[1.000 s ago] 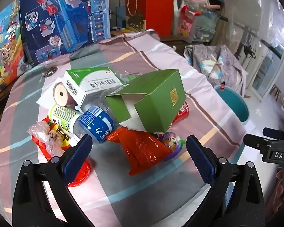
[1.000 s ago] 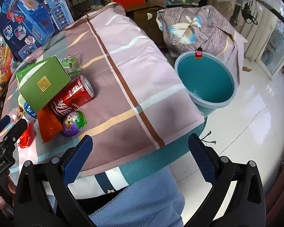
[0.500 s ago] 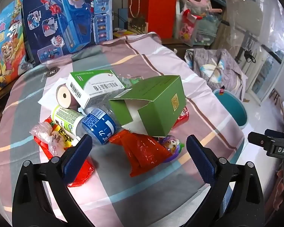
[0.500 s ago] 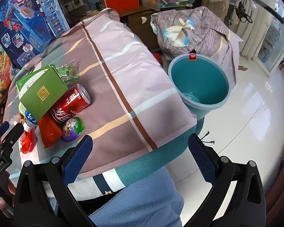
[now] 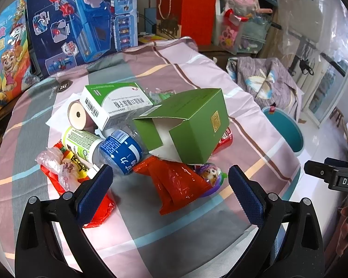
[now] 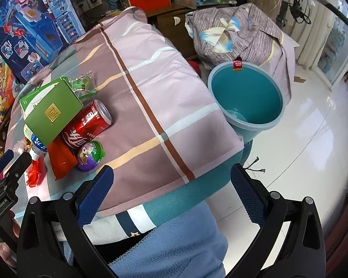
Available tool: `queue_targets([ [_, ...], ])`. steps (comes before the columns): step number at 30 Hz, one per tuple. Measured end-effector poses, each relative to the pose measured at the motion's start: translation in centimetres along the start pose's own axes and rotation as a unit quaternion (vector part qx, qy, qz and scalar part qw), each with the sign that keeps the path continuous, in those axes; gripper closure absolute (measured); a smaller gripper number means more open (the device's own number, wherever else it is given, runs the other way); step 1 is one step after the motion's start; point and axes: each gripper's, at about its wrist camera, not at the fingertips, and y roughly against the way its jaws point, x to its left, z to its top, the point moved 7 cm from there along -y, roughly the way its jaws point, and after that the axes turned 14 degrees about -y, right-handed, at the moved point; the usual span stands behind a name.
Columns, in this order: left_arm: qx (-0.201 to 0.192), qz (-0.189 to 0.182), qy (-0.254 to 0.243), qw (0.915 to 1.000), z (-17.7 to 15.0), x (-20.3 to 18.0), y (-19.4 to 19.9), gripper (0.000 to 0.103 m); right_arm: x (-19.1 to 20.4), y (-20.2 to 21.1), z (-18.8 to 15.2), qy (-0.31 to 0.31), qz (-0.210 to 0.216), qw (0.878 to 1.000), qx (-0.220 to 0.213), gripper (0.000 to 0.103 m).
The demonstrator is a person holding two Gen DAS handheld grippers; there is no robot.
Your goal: Collect trash
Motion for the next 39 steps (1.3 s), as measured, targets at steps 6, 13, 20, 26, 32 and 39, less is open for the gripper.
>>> queue_targets([
  [6,0.000,0.000,0.000,1.0000,0.0,0.0,0.0,0.004,-0.1,0.0,0.0,-0.001,-0.001,1.000,0.002,0.006],
  [13,0.002,-0.002,0.002,1.0000,-0.4,0.0,-0.4,0.004,0.2,-0.4,-0.3,0.004,-0.001,1.000,0.006,0.006],
  [20,0.003,-0.001,0.000,1.0000,-0.5,0.0,-0.5,0.004,0.3,-0.6,-0.4,0.005,-0.003,1.000,0.011,0.006],
  [26,0.005,-0.002,0.002,1.0000,-0.9,0.2,-0.7,0.004,0.8,-0.7,-0.6,0.010,-0.001,1.000,0.012,0.006],
  [32,0.010,-0.002,0.009,0.9999,-1.3,1.0,-0.9,0.004,1.7,-0.9,-0.7,0.018,-0.002,1.000,0.016,0.006],
  [39,0.020,0.003,0.036,0.9992,-2.3,3.3,-1.1,0.004,4.2,-1.0,-0.6,0.037,0.003,0.999,0.016,0.006],
])
